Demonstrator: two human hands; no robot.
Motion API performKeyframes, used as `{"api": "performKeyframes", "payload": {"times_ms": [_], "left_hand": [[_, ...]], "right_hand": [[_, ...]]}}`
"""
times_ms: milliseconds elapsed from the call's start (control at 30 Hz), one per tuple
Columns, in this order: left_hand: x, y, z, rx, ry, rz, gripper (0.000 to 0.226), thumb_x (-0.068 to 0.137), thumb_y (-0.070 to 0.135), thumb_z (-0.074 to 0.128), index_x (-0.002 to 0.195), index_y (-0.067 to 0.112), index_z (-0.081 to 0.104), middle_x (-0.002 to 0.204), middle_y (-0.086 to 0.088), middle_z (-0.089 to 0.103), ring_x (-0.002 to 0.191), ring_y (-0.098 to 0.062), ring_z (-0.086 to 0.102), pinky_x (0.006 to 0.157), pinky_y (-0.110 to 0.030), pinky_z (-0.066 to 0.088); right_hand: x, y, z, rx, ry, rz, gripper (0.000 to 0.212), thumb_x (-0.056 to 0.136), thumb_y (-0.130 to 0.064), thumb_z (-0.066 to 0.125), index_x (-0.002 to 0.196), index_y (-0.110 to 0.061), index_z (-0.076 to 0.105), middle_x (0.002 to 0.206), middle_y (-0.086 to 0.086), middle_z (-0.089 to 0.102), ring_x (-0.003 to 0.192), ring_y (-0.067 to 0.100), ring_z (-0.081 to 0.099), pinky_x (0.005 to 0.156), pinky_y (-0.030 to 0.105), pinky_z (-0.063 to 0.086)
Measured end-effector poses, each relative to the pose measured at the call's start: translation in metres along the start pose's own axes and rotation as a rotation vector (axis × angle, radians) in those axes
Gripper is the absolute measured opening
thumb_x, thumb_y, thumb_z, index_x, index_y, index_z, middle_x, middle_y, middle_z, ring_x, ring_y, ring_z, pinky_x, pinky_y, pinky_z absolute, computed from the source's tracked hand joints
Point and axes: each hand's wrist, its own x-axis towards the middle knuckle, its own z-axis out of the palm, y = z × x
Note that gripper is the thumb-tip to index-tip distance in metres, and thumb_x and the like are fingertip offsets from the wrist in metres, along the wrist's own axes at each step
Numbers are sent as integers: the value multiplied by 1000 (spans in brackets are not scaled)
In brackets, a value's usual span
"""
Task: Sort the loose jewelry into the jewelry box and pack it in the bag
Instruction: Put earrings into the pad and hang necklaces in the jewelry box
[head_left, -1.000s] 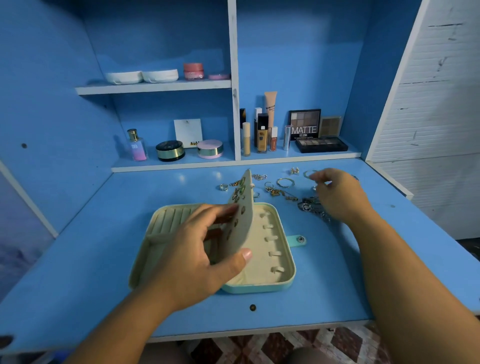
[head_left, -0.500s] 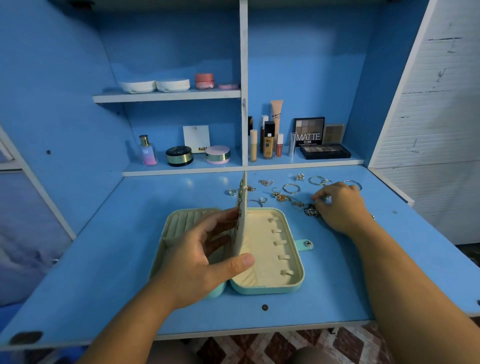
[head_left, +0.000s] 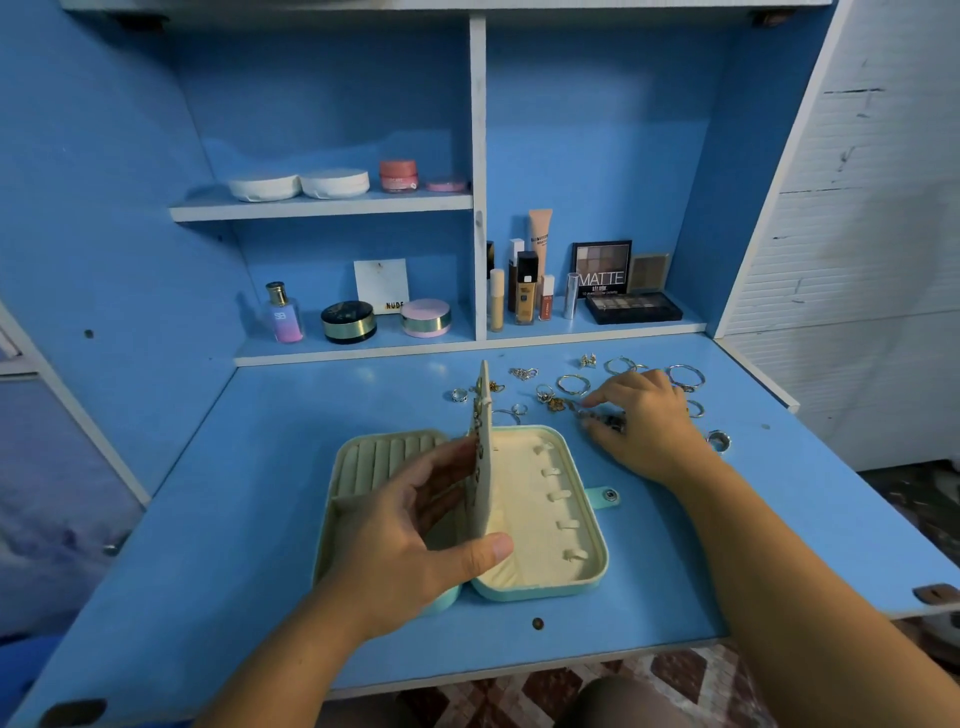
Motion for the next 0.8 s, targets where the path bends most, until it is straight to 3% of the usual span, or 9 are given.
{"api": "performKeyframes", "payload": {"times_ms": [300, 800], "left_hand": [[-2, 1, -3, 79, -12, -15, 88, 60, 44, 88, 137, 22, 51, 136, 8, 59, 129, -12, 53, 110, -42, 41], [-3, 2, -4, 60, -27, 2, 83, 62, 37, 85, 136, 25, 50, 135, 12, 59, 128, -8, 52, 109, -39, 42]], "right_hand": [[19, -12, 14, -104, -84, -46, 24, 90, -34, 60, 110, -27, 70, 114, 0, 60, 110, 27, 41, 81, 34, 25], [48, -32, 10, -291, -305, -207, 27, 97, -31, 48, 116, -18, 62, 122, 5, 50, 115, 25, 40, 93, 36, 34]]}}
